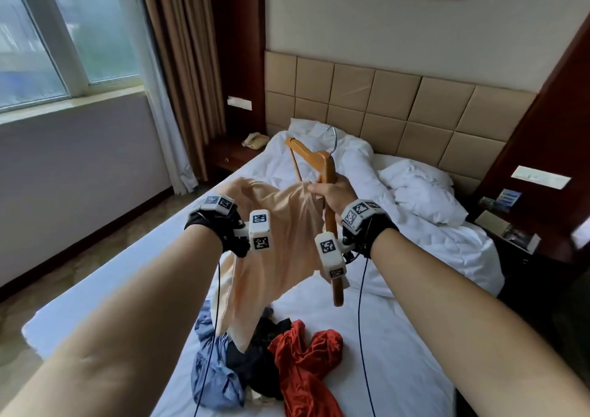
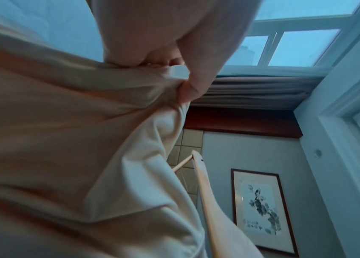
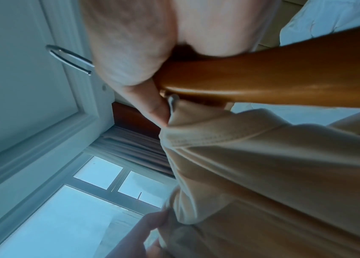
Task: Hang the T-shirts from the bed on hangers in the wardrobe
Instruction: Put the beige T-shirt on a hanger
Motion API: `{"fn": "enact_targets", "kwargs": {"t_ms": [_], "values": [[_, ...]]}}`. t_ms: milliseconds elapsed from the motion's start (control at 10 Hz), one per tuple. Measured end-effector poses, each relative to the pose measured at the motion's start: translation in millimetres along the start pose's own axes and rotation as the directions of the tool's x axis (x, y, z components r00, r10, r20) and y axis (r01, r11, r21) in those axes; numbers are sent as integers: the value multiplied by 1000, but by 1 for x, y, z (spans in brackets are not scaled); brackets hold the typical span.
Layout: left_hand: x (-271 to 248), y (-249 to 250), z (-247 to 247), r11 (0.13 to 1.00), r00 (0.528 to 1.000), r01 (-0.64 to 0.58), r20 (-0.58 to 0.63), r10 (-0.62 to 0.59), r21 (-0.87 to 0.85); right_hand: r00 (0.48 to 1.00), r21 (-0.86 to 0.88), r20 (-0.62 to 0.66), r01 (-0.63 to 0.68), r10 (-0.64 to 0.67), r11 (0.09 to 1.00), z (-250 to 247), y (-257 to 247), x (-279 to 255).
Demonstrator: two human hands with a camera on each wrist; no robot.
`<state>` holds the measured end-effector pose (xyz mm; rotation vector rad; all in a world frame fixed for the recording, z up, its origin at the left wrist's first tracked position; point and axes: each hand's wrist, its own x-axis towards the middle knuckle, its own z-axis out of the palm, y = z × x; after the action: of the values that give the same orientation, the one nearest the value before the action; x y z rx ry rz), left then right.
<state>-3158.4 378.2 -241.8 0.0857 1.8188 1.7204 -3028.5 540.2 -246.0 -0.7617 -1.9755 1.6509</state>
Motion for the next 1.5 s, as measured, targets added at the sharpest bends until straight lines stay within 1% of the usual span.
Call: {"fn": "enact_targets", "kwargs": {"t_ms": [100, 200, 300, 400, 500, 600, 700, 800, 900, 1000, 1200, 1300, 1400, 1500], "values": [[4, 3, -6, 992, 997, 42, 59, -50, 122, 1000, -23, -8, -5, 5, 1000, 20, -6, 2], [29, 9, -24, 967, 992, 42, 105, -70, 252, 999, -29, -30, -34, 33, 999, 43, -11, 4], [33, 20, -42, 918, 1000, -7, 11, 3, 397, 998, -84, -57, -37, 32, 996, 65, -12, 6], [43, 21, -49, 888, 995, -101, 23, 102, 448, 998, -147, -51, -38, 31, 988, 81, -13, 5], [45, 19, -49, 947, 965, -65, 261, -21, 314, 999, -201, -23, -30, 26, 979, 95, -10, 1], [44, 11, -53, 951, 871, 24, 461, -172, 309, 1000, -306, 17, -3, 9, 952, 105, -6, -6], [48, -1, -56, 947, 832, 37, 516, -206, 319, 999, -303, 45, 5, 10, 953, 110, -5, -16], [48, -10, -59, 960, 804, 50, 559, -202, 274, 998, -309, 69, 11, 11, 951, 110, -8, -23], [50, -16, -64, 957, 753, 55, 618, -226, 283, 997, -349, 78, 21, 7, 937, 112, -11, -30], [47, -18, -65, 950, 764, 48, 601, -234, 308, 999, -381, 40, 16, -1, 925, 112, -13, -37], [39, -29, -61, 920, 796, -5, 558, -234, 392, 999, -445, 38, 10, 7, 896, 101, -9, -46], [32, -36, -58, 920, 810, -39, 551, -200, 391, 1000, -468, 6, 8, -6, 884, 93, -5, -47], [26, -42, -59, 915, 795, -103, 585, -160, 390, 999, -499, -39, 11, -36, 866, 82, -2, -52], [20, -46, -56, 836, 786, -252, 607, -118, 488, 992, -554, -109, -9, -62, 832, 68, 1, -61]]}}
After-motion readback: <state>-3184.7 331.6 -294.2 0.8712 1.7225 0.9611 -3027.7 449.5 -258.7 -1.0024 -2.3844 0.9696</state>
